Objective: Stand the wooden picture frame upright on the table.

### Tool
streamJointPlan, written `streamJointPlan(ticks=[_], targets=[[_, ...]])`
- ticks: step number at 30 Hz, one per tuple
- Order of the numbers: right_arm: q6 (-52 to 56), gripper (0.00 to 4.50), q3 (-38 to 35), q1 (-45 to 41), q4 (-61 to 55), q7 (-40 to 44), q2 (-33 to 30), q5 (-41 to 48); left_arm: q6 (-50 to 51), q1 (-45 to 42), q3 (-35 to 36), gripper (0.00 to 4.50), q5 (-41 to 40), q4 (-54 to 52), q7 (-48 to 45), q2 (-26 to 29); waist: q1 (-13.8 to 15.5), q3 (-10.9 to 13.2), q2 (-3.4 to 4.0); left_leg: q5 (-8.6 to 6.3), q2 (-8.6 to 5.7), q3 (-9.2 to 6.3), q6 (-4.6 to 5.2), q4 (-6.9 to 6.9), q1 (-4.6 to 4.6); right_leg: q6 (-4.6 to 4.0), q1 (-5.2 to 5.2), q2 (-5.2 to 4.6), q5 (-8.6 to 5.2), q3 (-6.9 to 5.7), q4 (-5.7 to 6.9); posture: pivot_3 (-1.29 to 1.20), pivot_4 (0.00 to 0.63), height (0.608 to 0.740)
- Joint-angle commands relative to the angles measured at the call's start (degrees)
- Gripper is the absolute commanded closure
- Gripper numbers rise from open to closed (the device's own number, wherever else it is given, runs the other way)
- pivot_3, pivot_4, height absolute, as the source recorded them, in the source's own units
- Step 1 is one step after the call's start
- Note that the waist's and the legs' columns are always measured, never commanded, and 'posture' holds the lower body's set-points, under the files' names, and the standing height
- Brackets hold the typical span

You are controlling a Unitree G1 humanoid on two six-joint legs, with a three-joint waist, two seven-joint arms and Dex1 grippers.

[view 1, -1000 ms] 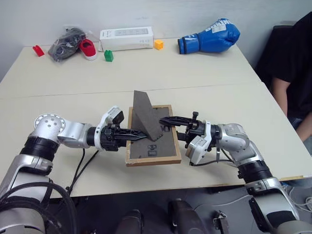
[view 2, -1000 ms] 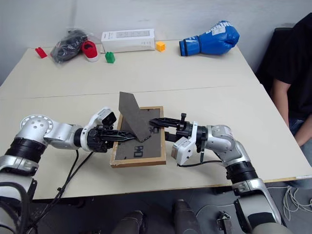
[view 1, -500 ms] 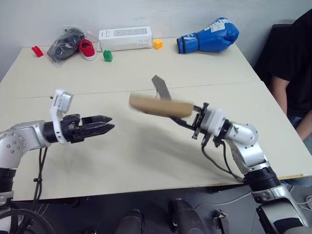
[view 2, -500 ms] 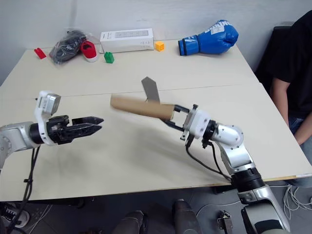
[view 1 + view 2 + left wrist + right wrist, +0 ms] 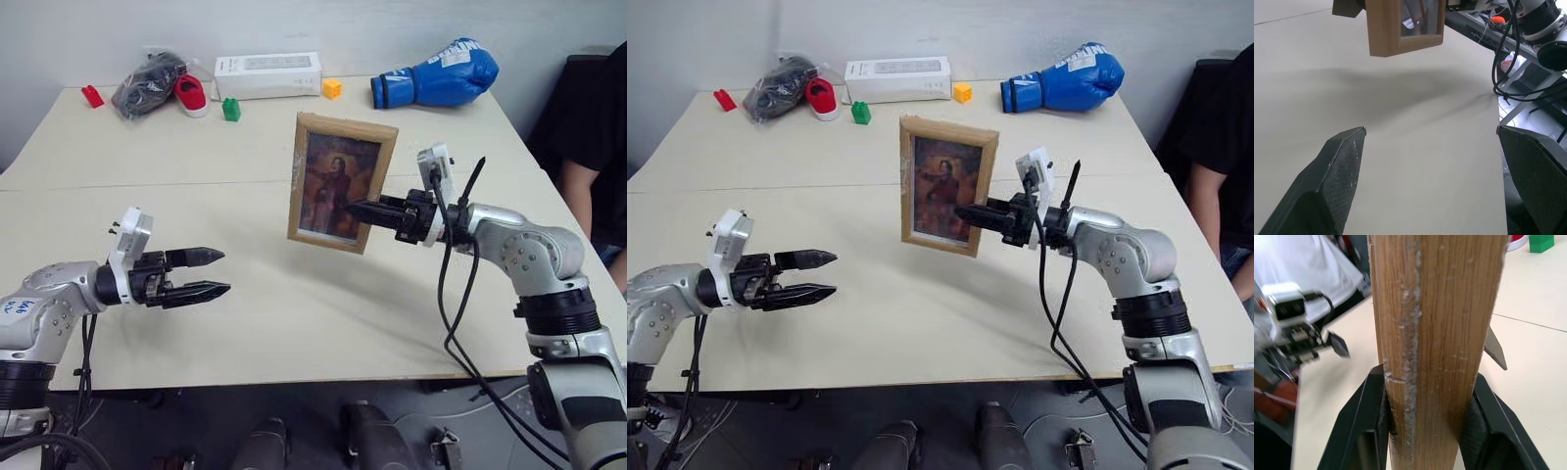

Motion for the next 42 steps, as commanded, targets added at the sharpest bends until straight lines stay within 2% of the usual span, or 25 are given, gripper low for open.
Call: streamJointPlan(ticks=[1, 10, 15, 21, 30, 31, 35, 38, 40, 42], targets=[[-6.49, 3.15, 2.58, 1.23, 2.58, 5.32, 0.81, -7.58, -1.61, -0.72, 1.65, 0.0, 1.28, -1.42, -0.38, -0.85, 0.07, 0.0, 0.0, 0.0, -0.01, 0.01, 0.01, 0.0, -0.01, 0.01, 0.0, -0.01, 0.0, 0.01, 0.0, 0.0, 0.15, 0.74], [-7.09, 3.15, 2.6, 5.04, 7.18, 9.42, 4.15, -11.46, -0.91, -0.51, 2.09, 0.0, 1.92, -2.01, -0.73, -1.17, -0.38, 0.0, -0.01, -0.04, 0.0, 0.07, 0.07, 0.12, -0.05, 0.08, -0.03, 0.01, 0.05, 0.03, 0.05, 0.0, 0.15, 0.74], [-7.08, 3.15, 1.14, 4.56, 11.78, 7.4, 6.44, -13.48, -1.16, -0.45, 1.98, 0.0, 2.58, -2.25, -0.94, -1.01, -0.54, 0.0, -0.01, -0.04, 0.0, 0.07, 0.07, 0.18, -0.01, 0.08, 0.01, 0.01, 0.05, 0.03, 0.06, 0.0, 0.15, 0.74], [-11.66, 3.15, 1.61, 4.51, 13.01, 9.92, 5.88, -18.85, -3.9, 0.28, 2.19, 0.0, 4.98, -2.76, -1.0, -0.79, -0.63, -0.02, -0.03, -0.04, 0.0, 0.06, 0.06, 0.26, 0.12, 0.06, 0.15, 0.01, 0.06, 0.02, 0.12, 0.0, 0.15, 0.74], [-13.05, 0.14, -0.4, 7.68, 6.57, 13.91, 4.66, -19.6, -7.21, 3.15, 3.36, 0.0, 7.95, -1.63, -1.41, -1.14, -0.27, -0.01, -0.03, -0.04, 0.0, 0.06, 0.07, 0.21, -0.02, 0.06, 0.03, 0.01, 0.06, 0.02, 0.05, 0.0, 0.15, 0.74], [-12.59, 0.02, -0.57, 8.04, 6.26, 13.88, 4.63, -19.52, -7.29, 3.22, 3.4, 0.0, 8.11, -1.53, -1.4, -1.23, -0.21, -0.01, -0.03, -0.04, 0.0, 0.06, 0.07, 0.21, -0.02, 0.06, 0.03, 0.01, 0.06, 0.02, 0.05, 0.0, 0.15, 0.74], [-12.3, 0.02, -1.8, 9.94, 4.56, 14.92, 2.97, -19.49, -7.8, 3.95, 4.0, 0.0, 8.92, -1.01, -1.37, -1.03, -0.08, -0.01, -0.03, -0.04, -0.01, 0.06, 0.07, 0.2, -0.02, 0.06, 0.04, 0.01, 0.06, 0.03, 0.04, 0.0, 0.15, 0.74], [-15.98, 0.02, -4.13, 13.21, 1.56, 19.34, -1.56, -19.26, -10.1, 5.52, 5.76, 0.0, 10.53, -0.15, -1.47, 0.01, 0.05, -0.01, -0.03, -0.05, -0.01, 0.07, 0.07, 0.18, -0.02, 0.06, 0.03, 0.01, 0.07, 0.03, 0.03, 0.0, 0.15, 0.74], [-22.7, 0.02, -6.85, 17.21, -0.55, 23.39, -5.31, -20.14, -13.12, 7.96, 7.92, 0.0, 12.25, 1.14, -2.04, 1.24, 0.18, 0.0, -0.02, -0.05, -0.01, 0.07, 0.08, 0.14, -0.02, 0.06, 0.04, 0.01, 0.07, 0.03, 0.0, 0.0, 0.15, 0.74], [-38.08, 0.02, -9.11, 22.25, -0.27, 26.94, -8.68, -24.79, -17.77, 11.09, 10.64, 0.0, 14.64, 2.21, -1.83, 1.93, 0.24, 0.0, -0.02, -0.06, -0.01, 0.07, 0.09, 0.11, -0.02, 0.06, 0.04, 0.01, 0.07, 0.02, -0.04, 0.0, 0.15, 0.74]])
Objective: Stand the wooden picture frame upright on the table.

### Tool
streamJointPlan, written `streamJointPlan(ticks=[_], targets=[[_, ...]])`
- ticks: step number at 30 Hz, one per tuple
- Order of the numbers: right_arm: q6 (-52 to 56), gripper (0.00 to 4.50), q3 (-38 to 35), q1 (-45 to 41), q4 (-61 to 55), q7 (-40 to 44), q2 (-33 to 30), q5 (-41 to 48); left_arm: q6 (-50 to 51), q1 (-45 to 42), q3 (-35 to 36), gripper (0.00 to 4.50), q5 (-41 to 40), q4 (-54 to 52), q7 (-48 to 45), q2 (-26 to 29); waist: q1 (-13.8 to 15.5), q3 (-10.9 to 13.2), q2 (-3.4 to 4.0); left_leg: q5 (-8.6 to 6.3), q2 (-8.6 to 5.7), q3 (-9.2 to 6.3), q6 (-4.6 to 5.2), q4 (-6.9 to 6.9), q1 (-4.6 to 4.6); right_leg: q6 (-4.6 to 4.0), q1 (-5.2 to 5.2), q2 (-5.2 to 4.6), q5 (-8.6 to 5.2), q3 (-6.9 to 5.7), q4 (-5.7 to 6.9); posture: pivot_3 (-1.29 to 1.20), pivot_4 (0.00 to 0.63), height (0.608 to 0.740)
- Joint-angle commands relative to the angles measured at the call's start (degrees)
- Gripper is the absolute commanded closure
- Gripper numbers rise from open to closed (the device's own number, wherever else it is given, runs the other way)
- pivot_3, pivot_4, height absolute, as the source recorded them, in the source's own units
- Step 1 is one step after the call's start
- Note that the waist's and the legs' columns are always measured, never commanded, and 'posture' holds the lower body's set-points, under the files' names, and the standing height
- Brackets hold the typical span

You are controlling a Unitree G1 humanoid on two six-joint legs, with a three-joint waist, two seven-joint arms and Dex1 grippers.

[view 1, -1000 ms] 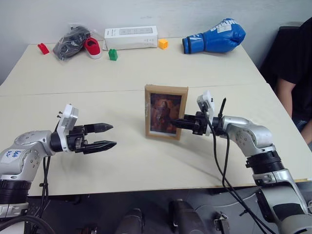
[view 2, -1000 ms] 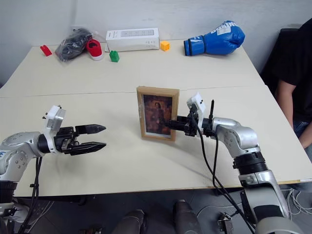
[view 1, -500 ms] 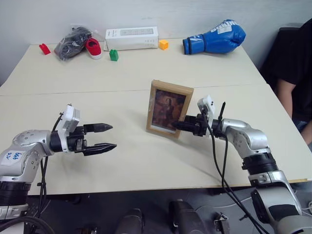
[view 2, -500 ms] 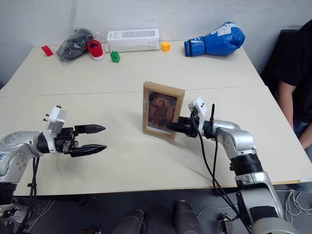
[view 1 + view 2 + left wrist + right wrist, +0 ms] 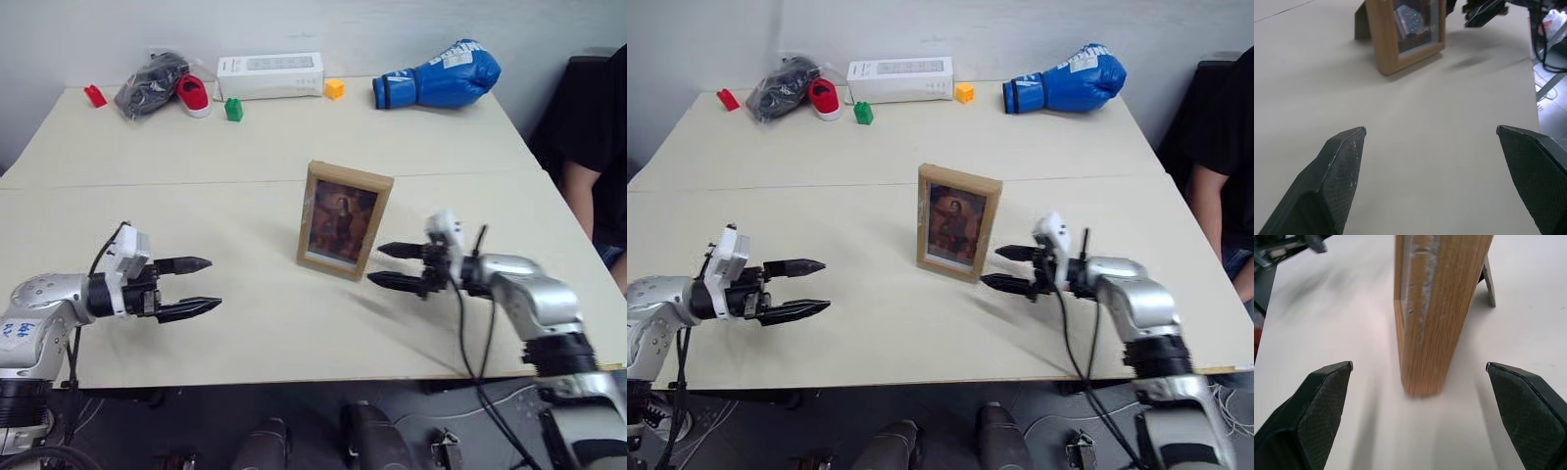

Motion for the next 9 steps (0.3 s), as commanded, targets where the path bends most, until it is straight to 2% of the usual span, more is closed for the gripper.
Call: streamJointPlan(ticks=[1, 3, 5, 9], targets=[[-25.49, 0.02, -5.36, 6.84, -0.53, 6.83, -4.9, -6.51, -7.51, 4.58, 6.37, 0.0, 3.69, 1.55, -0.36, 2.34, 0.07, 0.0, -0.01, 0.0, 0.01, 0.0, 0.01, -0.04, 0.01, 0.0, 0.03, 0.0, 0.0, 0.0, -0.04, 0.0, 0.15, 0.74], [-42.88, 0.02, -8.35, 11.13, 3.11, 11.31, -6.16, -8.25, -12.12, 7.58, 8.33, 0.0, 6.3, 2.65, 0.24, 2.74, 0.08, 0.01, -0.02, -0.01, 0.0, 0.04, 0.02, -0.08, 0.08, 0.0, 0.08, 0.0, 0.0, 0.0, -0.06, 0.0, 0.15, 0.74], [-51.41, 0.02, -12.13, 13.51, 5.49, 15.84, -5.33, -4.08, -16.02, 9.95, 9.72, 0.0, 8.31, 3.64, 0.57, 2.63, 0.05, 0.06, -0.03, -0.02, 0.02, 0.05, 0.04, -0.09, 0.28, 0.01, 0.33, 0.01, 0.0, -0.01, -0.1, 0.0, 0.15, 0.74], [-47.65, 0.02, -14.39, 18.57, 3.28, 16.75, -7.79, -0.52, -21.04, 12.94, 10.51, 0.0, 10.03, 4.34, 1.2, 1.24, -0.01, 0.11, -0.03, -0.06, 0.13, 0.14, 0.13, -0.63, 1.29, 0.01, 1.32, 0.07, 0.01, 0.08, -0.52, 0.0, 0.15, 0.74]])
